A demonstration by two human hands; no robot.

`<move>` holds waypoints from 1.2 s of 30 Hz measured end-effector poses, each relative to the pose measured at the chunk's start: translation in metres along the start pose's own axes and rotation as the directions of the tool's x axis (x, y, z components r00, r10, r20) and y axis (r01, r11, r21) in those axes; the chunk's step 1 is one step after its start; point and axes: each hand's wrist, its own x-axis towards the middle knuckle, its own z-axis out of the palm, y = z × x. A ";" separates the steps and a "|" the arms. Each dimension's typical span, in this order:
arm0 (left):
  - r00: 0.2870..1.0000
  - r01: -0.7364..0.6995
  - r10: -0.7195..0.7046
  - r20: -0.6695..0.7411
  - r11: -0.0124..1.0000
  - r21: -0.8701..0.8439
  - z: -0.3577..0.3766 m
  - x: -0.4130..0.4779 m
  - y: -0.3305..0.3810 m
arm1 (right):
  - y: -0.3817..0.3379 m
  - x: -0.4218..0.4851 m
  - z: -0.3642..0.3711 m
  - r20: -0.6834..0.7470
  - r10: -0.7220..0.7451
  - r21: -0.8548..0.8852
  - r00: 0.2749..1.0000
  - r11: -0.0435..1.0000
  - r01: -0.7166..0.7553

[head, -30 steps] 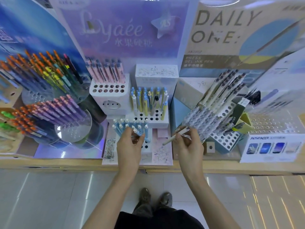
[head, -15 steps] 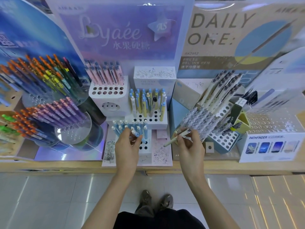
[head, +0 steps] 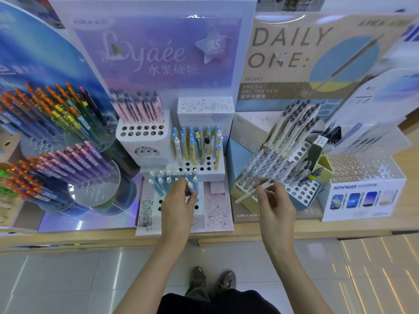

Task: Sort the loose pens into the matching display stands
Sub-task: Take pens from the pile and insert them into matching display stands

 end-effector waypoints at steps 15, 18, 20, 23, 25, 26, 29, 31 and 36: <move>0.986 0.162 -0.162 0.041 0.987 -0.008 0.016 -0.019 -0.005 | -0.019 0.037 -0.044 -0.066 -0.105 -0.054 0.992 0.993 0.101; 0.981 0.180 -0.176 -0.087 0.983 0.032 0.008 -0.029 0.013 | -0.024 0.049 -0.063 -0.065 -0.160 -0.024 0.985 0.987 0.158; 0.978 0.112 -0.101 -0.184 0.992 0.049 0.008 -0.035 0.033 | -0.026 0.062 -0.083 -0.110 -0.178 0.007 0.978 0.984 0.180; 0.961 -0.080 0.079 -0.264 0.997 0.006 0.025 -0.042 0.071 | -0.034 0.091 -0.111 -0.194 -0.181 0.091 0.964 0.975 0.201; 0.955 -0.174 0.162 -0.250 0.984 -0.027 0.044 -0.044 0.096 | -0.038 0.113 -0.126 -0.198 -0.214 0.088 0.957 0.968 0.234; 0.958 -0.194 0.181 -0.222 0.980 -0.042 0.055 -0.044 0.108 | -0.040 0.123 -0.131 -0.180 -0.235 0.079 0.955 0.964 0.253; 0.965 -0.234 0.226 -0.133 0.971 -0.050 0.084 -0.040 0.136 | -0.037 0.150 -0.136 -0.101 -0.279 0.064 0.955 0.956 0.286; 0.960 -0.262 0.257 -0.108 0.964 -0.037 0.099 -0.033 0.151 | -0.031 0.165 -0.134 -0.018 -0.281 0.022 0.960 0.959 0.281; 0.956 -0.277 0.283 -0.074 0.957 0.082 0.126 -0.019 0.165 | -0.015 0.186 -0.128 0.145 -0.296 -0.084 0.944 0.947 0.310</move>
